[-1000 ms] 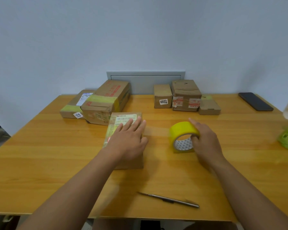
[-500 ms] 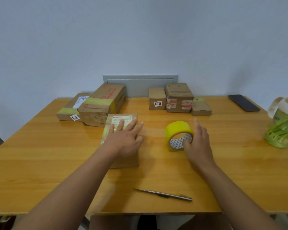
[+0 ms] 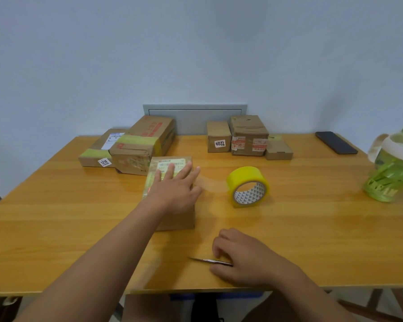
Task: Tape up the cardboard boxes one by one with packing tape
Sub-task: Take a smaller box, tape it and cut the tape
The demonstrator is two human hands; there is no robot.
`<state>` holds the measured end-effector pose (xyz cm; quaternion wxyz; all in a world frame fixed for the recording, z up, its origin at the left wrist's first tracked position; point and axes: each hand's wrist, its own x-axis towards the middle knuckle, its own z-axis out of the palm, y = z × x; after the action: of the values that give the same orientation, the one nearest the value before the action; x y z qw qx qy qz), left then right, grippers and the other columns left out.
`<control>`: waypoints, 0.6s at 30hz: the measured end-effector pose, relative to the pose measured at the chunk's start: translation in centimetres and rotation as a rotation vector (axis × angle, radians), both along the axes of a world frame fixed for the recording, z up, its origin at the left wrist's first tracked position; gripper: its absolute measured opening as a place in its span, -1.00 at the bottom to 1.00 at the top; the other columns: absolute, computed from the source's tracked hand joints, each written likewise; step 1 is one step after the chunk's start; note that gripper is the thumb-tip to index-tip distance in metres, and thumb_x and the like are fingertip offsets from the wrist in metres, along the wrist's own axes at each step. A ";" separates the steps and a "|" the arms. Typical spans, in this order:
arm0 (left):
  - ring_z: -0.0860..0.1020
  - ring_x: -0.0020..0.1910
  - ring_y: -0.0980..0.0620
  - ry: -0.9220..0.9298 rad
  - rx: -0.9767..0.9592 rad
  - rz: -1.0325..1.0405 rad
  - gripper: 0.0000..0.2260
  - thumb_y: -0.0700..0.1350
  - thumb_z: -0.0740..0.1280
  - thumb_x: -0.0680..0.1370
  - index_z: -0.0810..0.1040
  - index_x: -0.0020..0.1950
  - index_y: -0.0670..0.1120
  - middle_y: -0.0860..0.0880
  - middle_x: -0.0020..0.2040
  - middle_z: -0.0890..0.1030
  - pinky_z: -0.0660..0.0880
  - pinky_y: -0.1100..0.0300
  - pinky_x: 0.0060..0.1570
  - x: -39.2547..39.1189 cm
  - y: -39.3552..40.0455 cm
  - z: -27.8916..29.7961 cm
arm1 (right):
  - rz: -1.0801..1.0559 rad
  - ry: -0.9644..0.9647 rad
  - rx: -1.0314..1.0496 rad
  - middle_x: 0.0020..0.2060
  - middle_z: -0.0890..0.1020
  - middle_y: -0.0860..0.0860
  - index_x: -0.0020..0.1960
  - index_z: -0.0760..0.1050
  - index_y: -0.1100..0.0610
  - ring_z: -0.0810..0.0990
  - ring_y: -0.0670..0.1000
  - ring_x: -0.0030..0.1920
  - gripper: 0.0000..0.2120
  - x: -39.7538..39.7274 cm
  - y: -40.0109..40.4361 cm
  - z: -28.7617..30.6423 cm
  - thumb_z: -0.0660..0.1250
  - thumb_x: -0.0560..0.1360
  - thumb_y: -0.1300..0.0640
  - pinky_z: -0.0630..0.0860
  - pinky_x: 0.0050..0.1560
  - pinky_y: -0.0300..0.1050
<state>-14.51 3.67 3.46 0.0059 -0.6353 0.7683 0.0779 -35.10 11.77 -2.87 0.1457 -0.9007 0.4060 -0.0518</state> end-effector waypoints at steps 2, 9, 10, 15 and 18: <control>-0.27 0.57 -0.12 0.007 0.002 -0.001 -0.48 0.15 -0.11 0.65 -0.19 0.59 0.22 0.14 0.60 -0.23 -0.28 -0.19 0.50 0.0 0.0 0.0 | 0.013 -0.024 0.014 -0.06 0.42 -0.13 0.00 0.40 -0.01 0.33 -0.11 -0.03 -0.81 0.0 0.0 0.0 0.20 0.58 -0.13 0.39 0.03 -0.10; -0.26 0.58 -0.08 0.095 -0.010 0.008 -0.53 0.15 -0.22 0.68 -0.21 0.60 0.18 0.20 0.59 -0.20 -0.28 -0.14 0.52 0.3 0.0 -0.3 | -0.147 -0.337 0.113 -0.26 0.52 -0.13 -0.13 0.42 -0.05 0.47 -0.09 -0.22 -0.87 -3.1 -1.7 0.9 0.25 0.57 -0.04 0.41 -0.21 -0.12; -0.24 0.58 -0.06 0.108 -0.018 0.015 -0.53 0.14 -0.21 0.68 -0.18 0.60 0.17 0.21 0.59 -0.17 -0.27 -0.13 0.52 0.4 -0.2 -0.4 | -0.177 -0.432 0.101 -0.28 0.53 -0.13 -0.14 0.44 -0.05 0.48 -0.08 -0.25 -0.88 -3.5 -1.9 1.2 0.26 0.55 -0.06 0.40 -0.25 -0.13; -0.02 0.59 -0.04 0.177 -0.066 0.069 -0.58 0.12 -0.07 0.70 0.14 0.57 0.22 0.25 0.58 0.06 -0.07 -0.11 0.52 0.5 -1.3 -0.2 | -0.290 -0.828 0.006 -0.30 0.57 0.00 -0.11 0.51 0.05 0.52 -0.03 -0.34 -0.84 -4.1 -3.7 2.8 0.36 0.49 -0.04 0.47 -0.30 -0.05; 0.10 0.55 -0.04 0.177 -0.100 0.115 -0.63 0.14 0.01 0.69 0.30 0.49 0.27 0.29 0.54 0.18 0.06 -0.09 0.45 0.2 -1.6 0.5 | -0.316 -1.001 0.060 -0.34 0.60 0.06 0.01 0.49 0.08 0.54 0.00 -0.37 -0.90 -3.0 -4.9 4.1 0.36 0.56 0.23 0.52 -0.32 -0.10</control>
<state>-14.28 2.08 3.94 -0.0983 -0.6686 0.7309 0.0954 -38.13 6.83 1.19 0.3378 -0.6890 0.4187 -0.4857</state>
